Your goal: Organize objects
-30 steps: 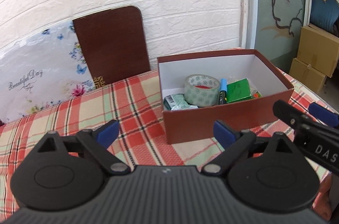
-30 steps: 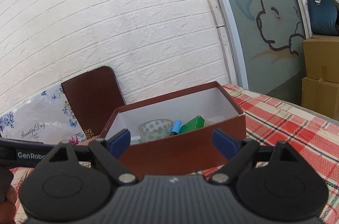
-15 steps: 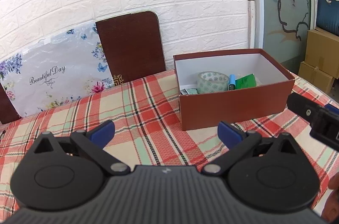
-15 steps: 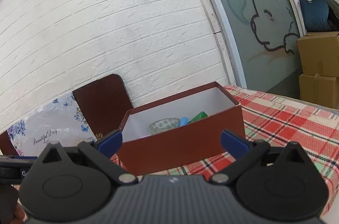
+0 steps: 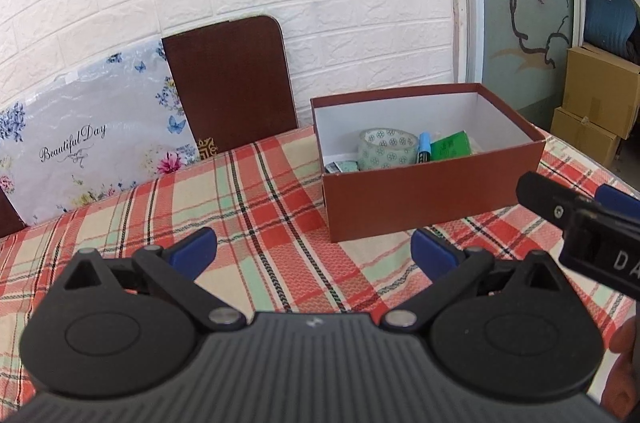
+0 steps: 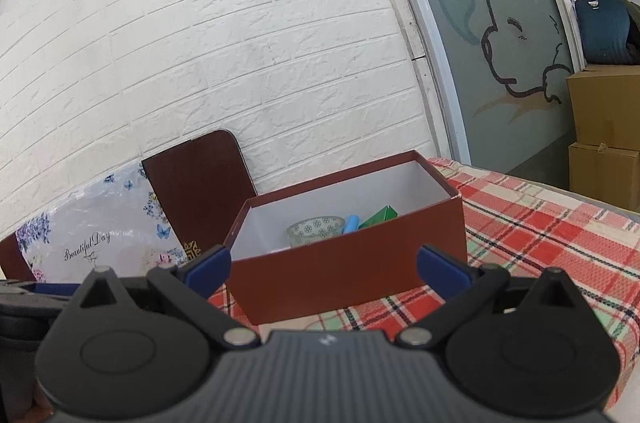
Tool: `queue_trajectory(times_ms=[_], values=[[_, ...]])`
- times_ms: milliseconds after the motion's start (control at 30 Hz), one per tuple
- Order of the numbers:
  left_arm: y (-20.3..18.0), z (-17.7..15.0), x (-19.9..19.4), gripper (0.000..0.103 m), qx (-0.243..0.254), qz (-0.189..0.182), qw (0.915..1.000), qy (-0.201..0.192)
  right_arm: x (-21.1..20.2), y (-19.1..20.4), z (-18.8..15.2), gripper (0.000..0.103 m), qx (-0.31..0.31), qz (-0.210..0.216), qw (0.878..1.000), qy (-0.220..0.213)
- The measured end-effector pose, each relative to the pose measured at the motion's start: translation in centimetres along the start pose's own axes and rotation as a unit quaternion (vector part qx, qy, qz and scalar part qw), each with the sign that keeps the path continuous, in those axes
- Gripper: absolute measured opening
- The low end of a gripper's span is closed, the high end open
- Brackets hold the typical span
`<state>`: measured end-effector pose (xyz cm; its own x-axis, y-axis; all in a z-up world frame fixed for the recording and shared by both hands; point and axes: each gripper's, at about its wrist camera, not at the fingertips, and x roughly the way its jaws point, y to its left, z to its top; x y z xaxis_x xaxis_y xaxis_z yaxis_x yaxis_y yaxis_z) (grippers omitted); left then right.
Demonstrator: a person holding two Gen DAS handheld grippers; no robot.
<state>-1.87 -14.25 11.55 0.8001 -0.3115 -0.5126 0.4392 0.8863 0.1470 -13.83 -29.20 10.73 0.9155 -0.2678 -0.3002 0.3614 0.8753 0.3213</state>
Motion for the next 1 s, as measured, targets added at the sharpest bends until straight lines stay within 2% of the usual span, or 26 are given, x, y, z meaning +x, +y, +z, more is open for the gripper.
queue_trajectory(times_ms=[100,233,667,1000], values=[[0.7,-0.1,0.2,0.103,-0.008,0.013,0.9999,-0.004,0.4,0.3,0.0,0.103,-0.001,-0.001,1.000,0.000],[1.3,-0.2,1.1,0.103,-0.021,0.013,0.9996,0.013,0.5,0.7,-0.4,0.103,-0.014,-0.008,1.000,-0.004],[1.4,-0.5,2.3,0.103,-0.010,0.005,0.9994,0.032,1.8,0.6,-1.1,0.103,-0.005,-0.006,1.000,0.018],[1.3,-0.7,3.1,0.103,-0.004,0.014,0.9987,0.048,2.2,0.6,-1.6,0.103,-0.009,-0.007,1.000,0.021]])
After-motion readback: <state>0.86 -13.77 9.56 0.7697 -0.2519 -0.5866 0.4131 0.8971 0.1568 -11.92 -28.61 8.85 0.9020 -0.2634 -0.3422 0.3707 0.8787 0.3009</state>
